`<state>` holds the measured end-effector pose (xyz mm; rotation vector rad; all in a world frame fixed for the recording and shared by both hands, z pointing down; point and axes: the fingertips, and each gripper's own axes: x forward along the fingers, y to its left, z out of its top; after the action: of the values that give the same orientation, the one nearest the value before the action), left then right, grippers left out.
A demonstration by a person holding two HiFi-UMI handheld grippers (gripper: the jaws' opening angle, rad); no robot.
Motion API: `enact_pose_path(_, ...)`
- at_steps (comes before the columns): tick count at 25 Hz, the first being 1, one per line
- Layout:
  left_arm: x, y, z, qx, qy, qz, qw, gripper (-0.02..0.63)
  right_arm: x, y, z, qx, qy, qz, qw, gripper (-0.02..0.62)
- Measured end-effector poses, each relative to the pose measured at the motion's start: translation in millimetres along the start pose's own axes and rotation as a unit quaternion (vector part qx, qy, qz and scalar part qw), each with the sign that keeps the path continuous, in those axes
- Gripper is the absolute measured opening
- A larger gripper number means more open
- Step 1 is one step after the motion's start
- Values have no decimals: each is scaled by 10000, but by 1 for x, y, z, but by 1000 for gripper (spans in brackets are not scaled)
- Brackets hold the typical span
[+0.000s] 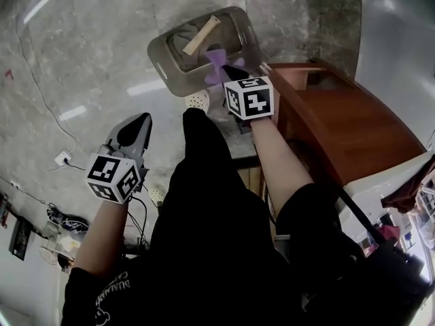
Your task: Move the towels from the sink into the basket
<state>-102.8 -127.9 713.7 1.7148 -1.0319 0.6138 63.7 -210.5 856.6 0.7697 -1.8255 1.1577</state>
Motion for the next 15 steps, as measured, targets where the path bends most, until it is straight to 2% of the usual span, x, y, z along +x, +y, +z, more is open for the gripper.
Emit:
enact_pose_path(6,11,8,0,87,89,23,9999,3,9,-8,-11,242,-49,-73,9997,26)
enact_pose_path(9,20,8,-2,83,110,-24,9999,3,17,-18,-17,651,-143,-31,9978,26)
enact_pose_path(12,35,12,-8,71,154,-35,9999,3,29,-33,-25,970,-187,-245,9948,26)
enact_pose_path(15,50,17,-14,-26,154,-56,9999,3,40,-41,-36,1054,-209,-307,9937,26)
